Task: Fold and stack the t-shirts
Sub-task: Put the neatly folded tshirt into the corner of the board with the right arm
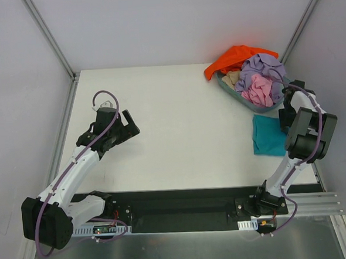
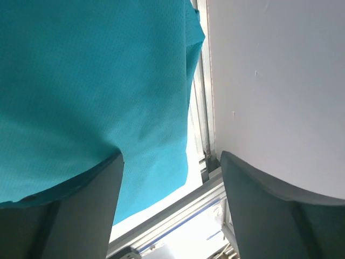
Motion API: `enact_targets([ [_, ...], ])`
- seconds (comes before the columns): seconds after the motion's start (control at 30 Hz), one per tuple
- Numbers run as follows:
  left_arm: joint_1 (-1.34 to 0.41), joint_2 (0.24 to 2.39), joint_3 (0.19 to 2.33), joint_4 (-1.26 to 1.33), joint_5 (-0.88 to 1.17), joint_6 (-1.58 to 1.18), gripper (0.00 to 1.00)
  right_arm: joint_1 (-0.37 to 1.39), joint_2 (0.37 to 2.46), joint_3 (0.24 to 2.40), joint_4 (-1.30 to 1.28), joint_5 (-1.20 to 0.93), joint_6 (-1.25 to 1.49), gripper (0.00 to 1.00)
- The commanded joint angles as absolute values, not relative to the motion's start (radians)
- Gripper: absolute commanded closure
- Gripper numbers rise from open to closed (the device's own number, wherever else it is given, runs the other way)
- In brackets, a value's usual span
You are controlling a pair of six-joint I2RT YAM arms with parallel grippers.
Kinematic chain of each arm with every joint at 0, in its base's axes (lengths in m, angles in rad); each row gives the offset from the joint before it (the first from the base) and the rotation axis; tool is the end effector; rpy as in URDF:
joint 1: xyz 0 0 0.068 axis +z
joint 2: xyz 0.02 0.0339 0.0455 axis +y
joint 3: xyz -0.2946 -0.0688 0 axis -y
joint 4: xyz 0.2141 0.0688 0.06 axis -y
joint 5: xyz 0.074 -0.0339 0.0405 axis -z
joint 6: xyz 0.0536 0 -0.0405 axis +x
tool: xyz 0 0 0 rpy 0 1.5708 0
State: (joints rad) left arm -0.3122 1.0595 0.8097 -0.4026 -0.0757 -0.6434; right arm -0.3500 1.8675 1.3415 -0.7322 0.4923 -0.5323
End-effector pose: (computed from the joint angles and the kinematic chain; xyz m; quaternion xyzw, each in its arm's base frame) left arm 0.1910 -0.0574 0.2983 -0.1642 0.8807 -0.1735 0.4089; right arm 0.3283 -0.1468 0.2243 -0.0494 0.9575 -0.2821 0.0337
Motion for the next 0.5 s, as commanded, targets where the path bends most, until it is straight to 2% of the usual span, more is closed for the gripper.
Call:
enact_targets([
  [0.0, -0.304, 1.037, 0.844, -0.397, -0.057, -0.641, 0.01, -0.327, 1.758, 1.379, -0.765, 0.433, -0.491, 0.21],
  [0.07, -0.302, 1.026, 0.845, -0.397, -0.06, -0.637, 0.01, -0.289, 1.683, 1.371, -0.762, 0.411, -0.479, 0.01],
  [0.37, -0.302, 0.979, 0.853, -0.406, -0.078, -0.618, 0.01, 0.052, 1.297, 1.252, -0.591, 0.292, -0.425, 0.03],
  [0.47, -0.302, 0.96, 0.853, -0.419, -0.094, -0.6, 0.01, 0.09, 1.191, 1.158, -0.483, 0.139, -0.304, 0.03],
])
